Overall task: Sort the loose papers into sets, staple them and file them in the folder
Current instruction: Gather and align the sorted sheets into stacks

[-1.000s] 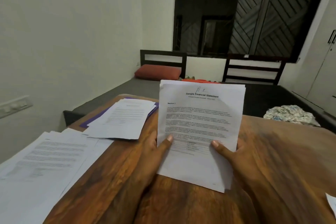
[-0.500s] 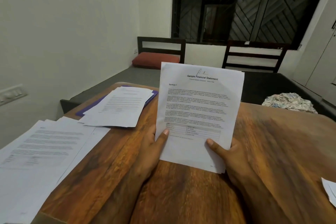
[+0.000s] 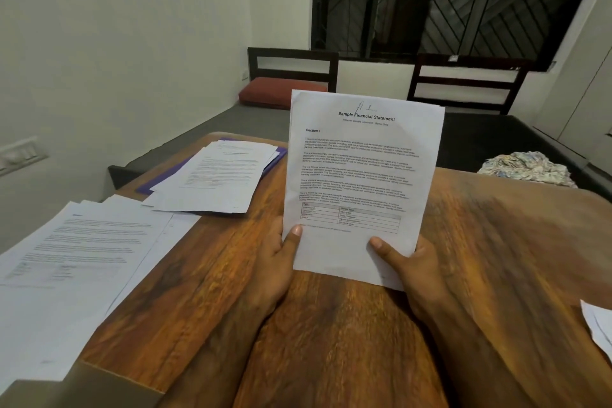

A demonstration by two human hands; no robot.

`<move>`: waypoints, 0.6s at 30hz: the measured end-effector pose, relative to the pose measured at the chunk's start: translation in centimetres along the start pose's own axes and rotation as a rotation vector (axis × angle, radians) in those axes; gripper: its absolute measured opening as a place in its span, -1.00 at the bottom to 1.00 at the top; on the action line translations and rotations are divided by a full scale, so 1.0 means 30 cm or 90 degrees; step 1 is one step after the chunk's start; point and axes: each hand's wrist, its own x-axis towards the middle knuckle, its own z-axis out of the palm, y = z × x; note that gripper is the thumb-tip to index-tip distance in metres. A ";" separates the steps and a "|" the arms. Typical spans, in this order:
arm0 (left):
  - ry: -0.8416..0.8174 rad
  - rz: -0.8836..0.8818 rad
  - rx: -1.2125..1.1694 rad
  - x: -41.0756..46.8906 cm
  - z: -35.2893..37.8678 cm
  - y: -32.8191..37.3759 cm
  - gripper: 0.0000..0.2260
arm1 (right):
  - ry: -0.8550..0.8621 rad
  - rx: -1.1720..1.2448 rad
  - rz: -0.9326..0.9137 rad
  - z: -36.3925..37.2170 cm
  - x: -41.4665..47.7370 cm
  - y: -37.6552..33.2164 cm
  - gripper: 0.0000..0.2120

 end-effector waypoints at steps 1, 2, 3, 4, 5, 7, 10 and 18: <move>0.002 0.000 0.002 -0.003 0.001 0.001 -0.79 | 0.008 -0.006 -0.002 0.004 0.000 0.003 -0.52; 0.002 0.002 0.001 -0.007 0.000 0.002 -0.80 | 0.014 -0.012 -0.002 0.006 -0.001 0.007 -0.53; 0.003 0.001 0.003 -0.010 0.000 0.006 -0.81 | 0.018 -0.018 -0.002 0.007 -0.002 0.011 -0.54; 0.002 -0.001 0.008 -0.012 -0.001 0.007 -0.81 | 0.018 -0.022 -0.002 0.007 -0.004 0.012 -0.55; 0.001 -0.003 0.013 -0.014 -0.002 0.010 -0.81 | 0.017 -0.028 -0.004 0.009 -0.006 0.011 -0.56; 0.002 -0.007 0.020 -0.015 -0.003 0.011 -0.81 | 0.020 -0.040 0.000 0.011 -0.006 0.007 -0.58; 0.007 -0.014 0.028 -0.017 -0.012 0.009 -0.80 | 0.024 -0.043 0.008 0.012 -0.011 -0.001 -0.57; 0.011 -0.055 0.105 -0.043 -0.051 0.040 -0.79 | 0.021 -0.070 0.066 0.034 -0.040 -0.026 -0.64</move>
